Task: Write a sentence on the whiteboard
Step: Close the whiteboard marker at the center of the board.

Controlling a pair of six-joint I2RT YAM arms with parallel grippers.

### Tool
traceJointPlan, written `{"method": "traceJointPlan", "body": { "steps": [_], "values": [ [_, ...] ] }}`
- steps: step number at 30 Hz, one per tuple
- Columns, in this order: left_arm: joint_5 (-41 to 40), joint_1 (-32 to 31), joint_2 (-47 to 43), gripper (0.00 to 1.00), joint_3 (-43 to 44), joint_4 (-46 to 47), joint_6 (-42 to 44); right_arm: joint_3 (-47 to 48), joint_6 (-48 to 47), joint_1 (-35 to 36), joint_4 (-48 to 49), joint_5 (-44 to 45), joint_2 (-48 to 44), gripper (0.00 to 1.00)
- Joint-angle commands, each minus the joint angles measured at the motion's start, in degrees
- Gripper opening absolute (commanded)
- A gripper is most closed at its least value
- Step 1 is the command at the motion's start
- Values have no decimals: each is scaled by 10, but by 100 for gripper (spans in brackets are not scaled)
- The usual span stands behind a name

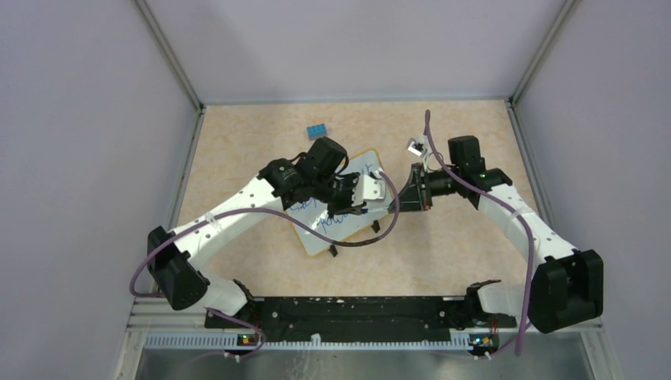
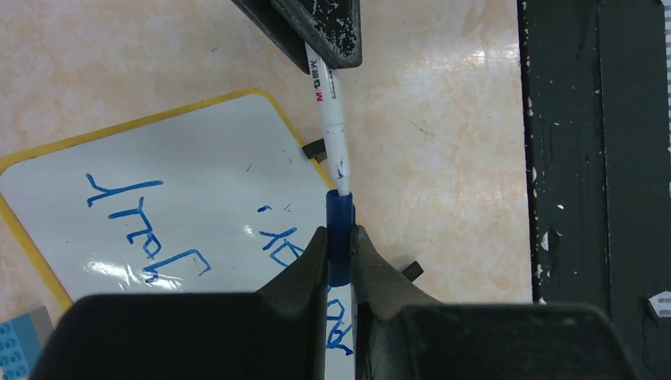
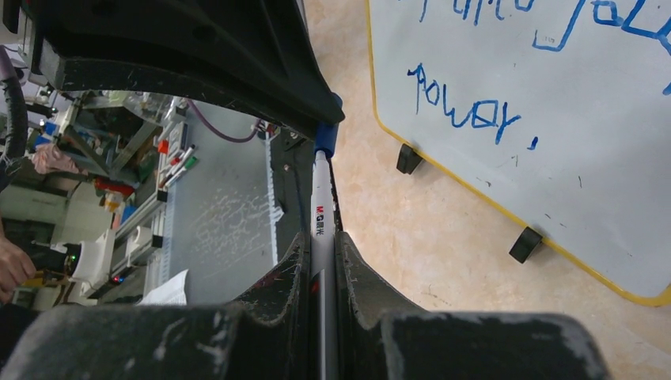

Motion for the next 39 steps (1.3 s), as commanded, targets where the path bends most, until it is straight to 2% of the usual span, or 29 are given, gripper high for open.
{"method": "traceJointPlan", "body": {
  "steps": [1, 11, 16, 19, 24, 29, 31, 34, 37, 39],
  "values": [
    [7, -2, 12, 0, 25, 17, -22, 20, -4, 15, 23, 8, 4, 0],
    [19, -4, 15, 0, 28, 19, -29, 21, 18, 18, 61, 33, 7, 0],
    [15, -4, 21, 0, 47, 28, -65, 9, 32, 28, 79, 38, 11, 0],
    [17, -8, 34, 0, 60, 28, -66, -13, 76, 35, 141, 40, 8, 0],
    [-30, -23, 51, 0, 81, 25, -49, -29, 102, 51, 199, 68, 20, 0],
    [-61, -44, 61, 0, 98, 22, -30, -80, 183, 52, 342, 64, 20, 0],
    [-75, -50, 62, 0, 103, 22, -23, -90, 201, 53, 371, 63, 22, 0],
    [-89, -50, 63, 8, 110, 16, -20, -93, 203, 52, 378, 71, 20, 0],
    [-101, -50, 64, 20, 123, 2, -20, -92, 198, 52, 369, 76, 20, 0],
    [-106, -49, 60, 26, 130, -1, -30, -92, 198, 53, 367, 79, 19, 0]
  ]
}}
